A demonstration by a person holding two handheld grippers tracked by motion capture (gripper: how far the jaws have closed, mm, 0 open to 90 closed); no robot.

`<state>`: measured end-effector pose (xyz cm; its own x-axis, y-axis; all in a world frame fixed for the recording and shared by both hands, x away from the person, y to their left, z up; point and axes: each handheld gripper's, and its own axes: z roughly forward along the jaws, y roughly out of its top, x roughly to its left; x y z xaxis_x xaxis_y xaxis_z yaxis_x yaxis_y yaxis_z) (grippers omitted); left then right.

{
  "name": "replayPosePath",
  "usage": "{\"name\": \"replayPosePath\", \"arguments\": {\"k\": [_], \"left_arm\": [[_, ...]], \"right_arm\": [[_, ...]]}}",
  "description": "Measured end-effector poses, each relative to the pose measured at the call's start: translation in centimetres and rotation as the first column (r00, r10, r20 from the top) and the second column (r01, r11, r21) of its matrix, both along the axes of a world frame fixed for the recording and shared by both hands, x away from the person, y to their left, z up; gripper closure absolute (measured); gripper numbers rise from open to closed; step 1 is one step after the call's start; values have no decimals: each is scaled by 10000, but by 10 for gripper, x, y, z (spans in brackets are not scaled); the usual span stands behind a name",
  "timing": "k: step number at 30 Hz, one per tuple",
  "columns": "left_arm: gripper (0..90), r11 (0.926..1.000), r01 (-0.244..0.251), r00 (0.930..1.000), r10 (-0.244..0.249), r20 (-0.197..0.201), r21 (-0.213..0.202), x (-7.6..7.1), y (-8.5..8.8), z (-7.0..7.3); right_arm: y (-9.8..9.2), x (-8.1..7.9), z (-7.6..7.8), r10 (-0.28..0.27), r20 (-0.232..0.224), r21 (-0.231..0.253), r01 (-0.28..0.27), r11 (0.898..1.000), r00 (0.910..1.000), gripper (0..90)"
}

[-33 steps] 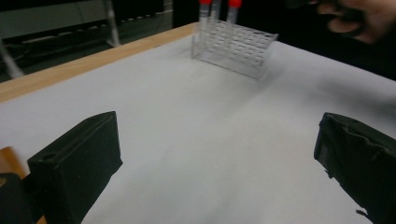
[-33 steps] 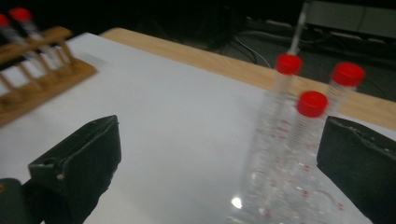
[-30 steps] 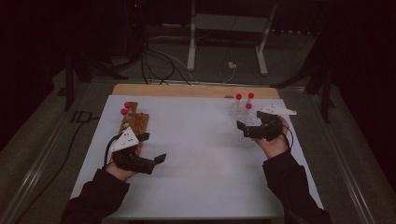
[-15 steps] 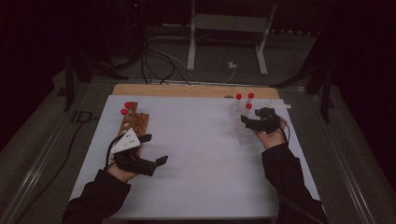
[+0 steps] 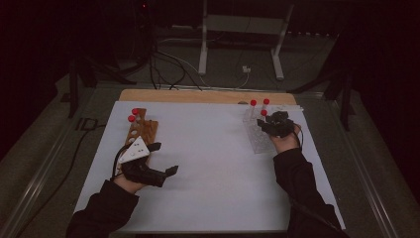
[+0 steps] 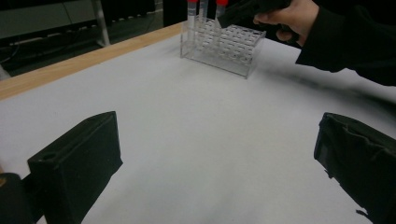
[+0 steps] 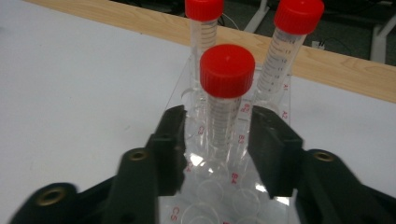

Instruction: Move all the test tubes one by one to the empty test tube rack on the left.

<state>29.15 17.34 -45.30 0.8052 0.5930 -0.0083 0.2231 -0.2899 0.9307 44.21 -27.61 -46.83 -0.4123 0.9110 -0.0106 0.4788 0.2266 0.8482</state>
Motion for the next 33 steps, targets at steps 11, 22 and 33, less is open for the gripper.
{"name": "replayPosePath", "arguments": {"k": [11, 22, 33], "left_arm": [[14, 9999, -74, 10000, 74, -26, -155, 1, 2, 0], [14, 10000, -24, 10000, 24, -49, -57, 1, 1, 0], [14, 9999, 57, 9999, -59, -107, -146, 1, 1, 1]], "right_arm": [[2, 8, 2, -181, -118, -66, 180, 9998, 9998, 748], [1, 1, 17, -187, 234, -76, 189, 9998, 9996, 752], [-2, -10, 40, -19, 681, -142, 29, 9999, 9977, 753]]}}
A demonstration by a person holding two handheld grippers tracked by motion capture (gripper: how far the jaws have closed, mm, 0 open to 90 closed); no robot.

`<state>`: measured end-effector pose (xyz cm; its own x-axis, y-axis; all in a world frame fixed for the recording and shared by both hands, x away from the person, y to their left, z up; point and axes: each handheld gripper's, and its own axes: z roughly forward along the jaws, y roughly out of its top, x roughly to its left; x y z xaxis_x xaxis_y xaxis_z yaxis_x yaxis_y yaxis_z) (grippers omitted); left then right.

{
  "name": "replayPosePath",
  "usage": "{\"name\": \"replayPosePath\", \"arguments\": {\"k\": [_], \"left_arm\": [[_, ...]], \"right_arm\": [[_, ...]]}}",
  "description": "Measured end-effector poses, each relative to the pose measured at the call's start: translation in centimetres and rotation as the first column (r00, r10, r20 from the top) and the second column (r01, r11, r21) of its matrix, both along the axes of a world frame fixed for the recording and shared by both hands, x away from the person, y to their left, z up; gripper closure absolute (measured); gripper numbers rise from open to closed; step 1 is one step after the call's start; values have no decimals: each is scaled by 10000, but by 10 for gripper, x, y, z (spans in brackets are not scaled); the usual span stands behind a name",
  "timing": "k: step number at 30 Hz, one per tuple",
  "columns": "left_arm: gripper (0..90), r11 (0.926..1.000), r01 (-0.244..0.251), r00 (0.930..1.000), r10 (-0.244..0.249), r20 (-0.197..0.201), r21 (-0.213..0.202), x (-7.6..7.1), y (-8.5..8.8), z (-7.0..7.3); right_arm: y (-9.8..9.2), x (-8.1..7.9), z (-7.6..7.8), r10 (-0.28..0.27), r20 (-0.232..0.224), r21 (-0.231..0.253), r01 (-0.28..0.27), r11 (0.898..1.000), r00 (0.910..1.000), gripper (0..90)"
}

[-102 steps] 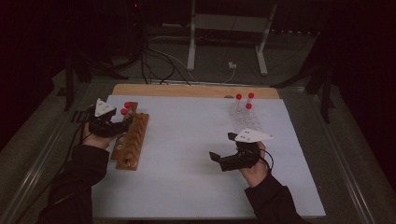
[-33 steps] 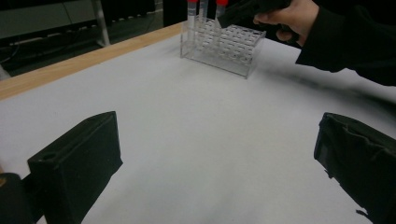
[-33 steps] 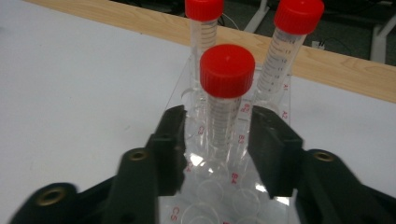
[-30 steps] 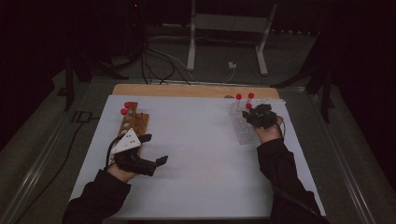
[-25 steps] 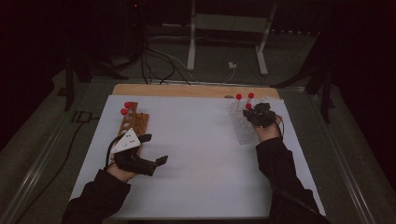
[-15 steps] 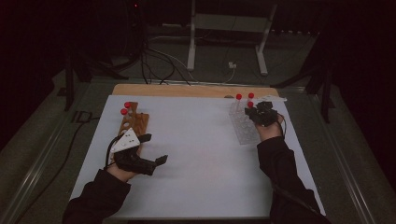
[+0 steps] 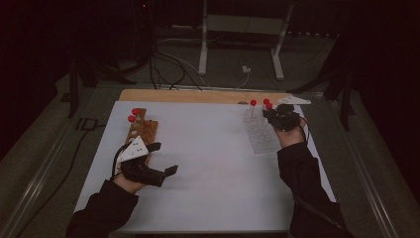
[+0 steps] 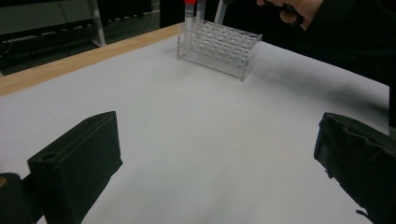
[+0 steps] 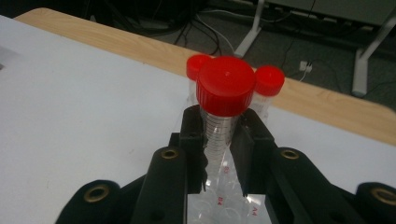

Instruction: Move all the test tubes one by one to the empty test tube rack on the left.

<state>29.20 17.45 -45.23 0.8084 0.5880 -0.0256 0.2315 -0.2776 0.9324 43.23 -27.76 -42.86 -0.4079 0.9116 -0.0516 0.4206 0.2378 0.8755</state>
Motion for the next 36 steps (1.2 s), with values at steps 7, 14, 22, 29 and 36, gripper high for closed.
{"name": "replayPosePath", "arguments": {"k": [7, 14, 22, 29, 36], "left_arm": [[14, 10000, 63, 10000, -63, -43, 63, 0, -1, 0], [14, 9999, 130, 9999, -130, -11, 38, -1, -2, 2], [14, 9997, 242, 9997, -242, -22, 93, -2, -3, 3], [14, 9995, 284, 9996, -284, 1, 130, -2, -6, 4], [14, 9986, 480, 9988, -479, -38, 201, -1, -10, 5]], "right_arm": [[2, -11, 15, 182, 316, -126, -178, 9998, 9993, 753], [7, -19, 20, 526, 316, -181, -520, 9985, 9981, 752], [16, -34, 17, 1086, 185, -132, -1083, 9940, 9939, 753], [25, -47, 9, 1514, -28, -163, -1514, 9883, 9885, 753], [37, -65, 1, 2044, -102, -319, -2046, 9783, 9788, 752]]}}
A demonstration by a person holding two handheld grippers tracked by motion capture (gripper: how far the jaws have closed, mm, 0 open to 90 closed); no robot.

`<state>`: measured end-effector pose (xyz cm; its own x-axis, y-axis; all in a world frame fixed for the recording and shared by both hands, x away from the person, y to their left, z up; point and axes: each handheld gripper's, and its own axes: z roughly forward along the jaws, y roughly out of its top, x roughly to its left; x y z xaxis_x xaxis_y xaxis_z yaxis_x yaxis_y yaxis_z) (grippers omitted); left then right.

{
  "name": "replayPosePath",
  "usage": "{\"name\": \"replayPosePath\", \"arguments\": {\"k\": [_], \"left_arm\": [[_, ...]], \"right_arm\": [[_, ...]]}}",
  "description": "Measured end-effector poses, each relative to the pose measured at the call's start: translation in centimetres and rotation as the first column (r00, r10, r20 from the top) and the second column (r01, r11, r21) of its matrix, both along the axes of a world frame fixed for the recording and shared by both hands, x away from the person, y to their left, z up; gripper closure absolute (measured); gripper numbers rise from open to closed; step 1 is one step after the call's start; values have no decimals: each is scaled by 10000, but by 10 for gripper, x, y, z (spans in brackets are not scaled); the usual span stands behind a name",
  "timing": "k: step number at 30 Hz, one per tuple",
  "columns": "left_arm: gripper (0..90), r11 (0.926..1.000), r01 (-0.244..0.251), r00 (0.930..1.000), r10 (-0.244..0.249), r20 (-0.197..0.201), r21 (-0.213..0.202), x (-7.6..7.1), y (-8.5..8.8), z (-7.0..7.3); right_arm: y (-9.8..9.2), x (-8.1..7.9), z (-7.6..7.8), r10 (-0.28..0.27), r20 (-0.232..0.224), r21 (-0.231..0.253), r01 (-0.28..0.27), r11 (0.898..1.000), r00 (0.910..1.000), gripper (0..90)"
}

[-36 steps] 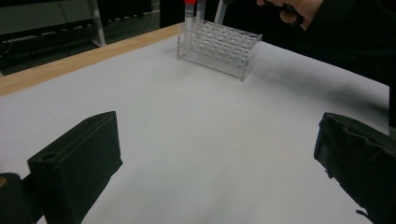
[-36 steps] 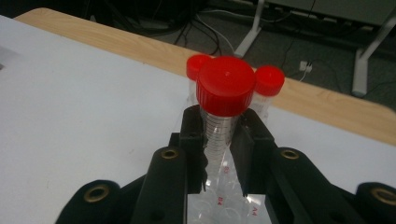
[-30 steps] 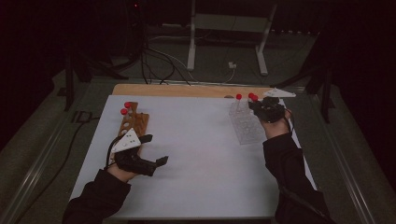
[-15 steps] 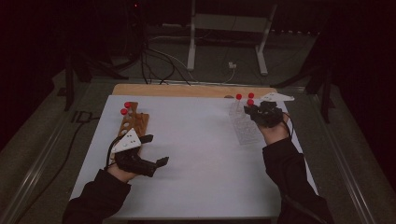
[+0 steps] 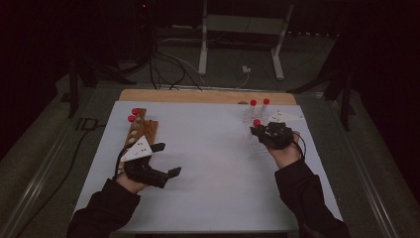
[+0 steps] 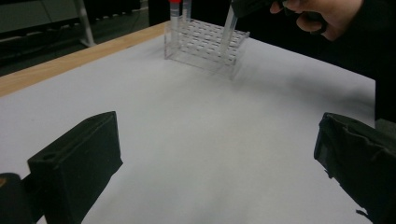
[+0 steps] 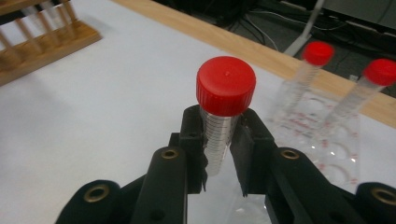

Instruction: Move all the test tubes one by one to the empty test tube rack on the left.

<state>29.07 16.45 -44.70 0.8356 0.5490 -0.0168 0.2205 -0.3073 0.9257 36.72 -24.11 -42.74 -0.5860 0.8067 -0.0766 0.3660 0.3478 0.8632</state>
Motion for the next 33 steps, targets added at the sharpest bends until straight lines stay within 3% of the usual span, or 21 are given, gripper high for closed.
{"name": "replayPosePath", "arguments": {"k": [17, 33], "left_arm": [[17, 9979, 628, 9980, -628, -25, 126, 4, -22, 10], [18, 9898, 1407, 9900, -1407, -24, 213, 12, -59, 23]], "right_arm": [[29, -36, -21, 1214, -292, -293, -1223, 9921, 9922, 752], [42, -52, -33, 1850, -580, -286, -1868, 9820, 9810, 752]]}}
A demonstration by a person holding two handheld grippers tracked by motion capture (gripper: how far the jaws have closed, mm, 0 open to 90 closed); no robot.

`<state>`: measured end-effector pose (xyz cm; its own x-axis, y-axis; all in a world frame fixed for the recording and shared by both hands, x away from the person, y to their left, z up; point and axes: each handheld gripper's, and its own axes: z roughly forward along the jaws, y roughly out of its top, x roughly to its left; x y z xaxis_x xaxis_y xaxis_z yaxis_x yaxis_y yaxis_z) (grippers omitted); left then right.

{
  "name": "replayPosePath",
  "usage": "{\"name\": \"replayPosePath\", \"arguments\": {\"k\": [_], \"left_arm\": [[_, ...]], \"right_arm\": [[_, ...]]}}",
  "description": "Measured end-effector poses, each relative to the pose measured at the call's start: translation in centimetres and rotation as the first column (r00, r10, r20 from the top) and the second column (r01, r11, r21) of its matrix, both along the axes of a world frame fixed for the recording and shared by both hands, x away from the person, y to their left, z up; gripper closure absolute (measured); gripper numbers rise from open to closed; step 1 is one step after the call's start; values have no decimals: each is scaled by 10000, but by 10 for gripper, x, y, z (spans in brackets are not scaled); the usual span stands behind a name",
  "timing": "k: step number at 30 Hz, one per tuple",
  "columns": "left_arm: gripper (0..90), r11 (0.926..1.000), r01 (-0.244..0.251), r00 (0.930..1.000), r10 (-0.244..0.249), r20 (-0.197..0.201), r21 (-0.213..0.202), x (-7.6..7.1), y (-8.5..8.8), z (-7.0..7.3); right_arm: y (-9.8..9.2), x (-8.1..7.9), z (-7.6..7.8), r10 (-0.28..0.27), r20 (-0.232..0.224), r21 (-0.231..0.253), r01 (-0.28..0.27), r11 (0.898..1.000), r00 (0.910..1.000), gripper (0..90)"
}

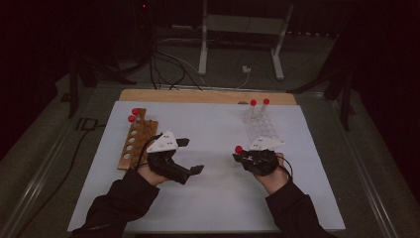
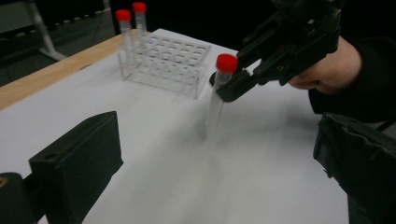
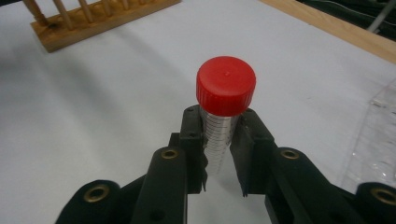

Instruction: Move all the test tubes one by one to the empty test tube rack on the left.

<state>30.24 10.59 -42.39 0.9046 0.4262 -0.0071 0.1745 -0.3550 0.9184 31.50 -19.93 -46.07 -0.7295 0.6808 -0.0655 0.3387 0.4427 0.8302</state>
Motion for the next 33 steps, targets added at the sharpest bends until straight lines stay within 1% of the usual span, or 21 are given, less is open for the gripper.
{"name": "replayPosePath", "arguments": {"k": [5, 10, 11, 13, 14, 17, 19, 20, 21, 22, 23, 24, 25, 26, 27, 28, 29, 30, 32, 33], "left_arm": [[18, 9994, 311, 9995, -312, 4, 161, 2, -14, 3], [23, 9982, 536, 9986, -535, -42, 252, 4, -28, 1], [32, 9978, 627, 9980, -626, -66, 212, 4, -30, 0], [47, 9969, 737, 9973, -735, -61, 288, 4, -36, -1], [57, 9961, 847, 9964, -845, -97, 240, 4, -39, -2], [84, 9943, 1020, 9948, -1021, 16, 314, 5, -47, -3], [154, 9945, 1022, 9947, -1025, 116, 214, 6, -51, -4], [163, 9941, 1076, 9941, -1078, 113, 169, 7, -52, -5], [179, 9948, 1005, 9947, -1008, 183, 162, 7, -54, -5], [215, 9954, 948, 9953, -951, 185, 161, 8, -55, -5], [234, 9949, 994, 9948, -998, 214, 164, 10, -57, -6], [258, 9954, 957, 9951, -959, 251, 91, 10, -58, -6], [314, 9961, 878, 9956, -879, 320, 61, 11, -59, -6], [349, 9958, 911, 9954, -910, 304, -36, 12, -60, -5], [363, 9956, 936, 9952, -933, 307, -72, 13, -61, -5], [404, 9957, 924, 9949, -922, 412, -47, 14, -62, -5], [444, 9952, 977, 9944, -974, 410, -63, 14, -63, -4], [464, 9951, 983, 9944, -980, 400, -58, 15, -64, -4], [515, 9952, 975, 9938, -978, 537, 90, 15, -67, -4], [535, 9950, 988, 9938, -994, 499, 146, 16, -68, -4]], "right_arm": [[5, -3, 0, 241, -75, -21, -241, 9997, 9997, 752], [11, -7, 0, 492, -15, -29, -492, 9988, 9988, 752], [12, -8, 0, 544, -10, -12, -544, 9985, 9985, 752], [15, -9, 1, 672, -24, 4, -672, 9977, 9977, 752], [16, -10, 1, 735, -23, 7, -735, 9973, 9973, 752], [19, -12, 2, 866, -6, -7, -866, 9962, 9962, 752], [20, -14, 3, 922, 7, 39, -922, 9957, 9957, 752], [21, -15, 3, 952, 18, 37, -952, 9954, 9955, 753], [21, -16, 3, 980, 23, 41, -980, 9952, 9952, 752], [22, -16, 4, 1001, 17, 49, -1001, 9950, 9950, 752], [22, -17, 4, 1031, 31, 49, -1031, 9947, 9947, 753], [22, -17, 4, 1062, 23, 87, -1063, 9943, 9943, 752], [22, -17, 4, 1056, 20, 67, -1056, 9944, 9944, 752], [23, -17, 4, 1064, 14, 76, -1065, 9943, 9943, 752], [23, -18, 4, 1089, 2, 92, -1089, 9940, 9941, 752], [23, -18, 4, 1123, 16, 81, -1123, 9936, 9937, 752], [24, -18, 5, 1139, 22, 69, -1139, 9935, 9935, 752], [24, -19, 5, 1148, 21, 80, -1148, 9934, 9934, 752], [25, -19, 5, 1167, 26, 97, -1168, 9931, 9932, 753], [25, -19, 5, 1176, 23, 94, -1176, 9930, 9931, 752]]}}
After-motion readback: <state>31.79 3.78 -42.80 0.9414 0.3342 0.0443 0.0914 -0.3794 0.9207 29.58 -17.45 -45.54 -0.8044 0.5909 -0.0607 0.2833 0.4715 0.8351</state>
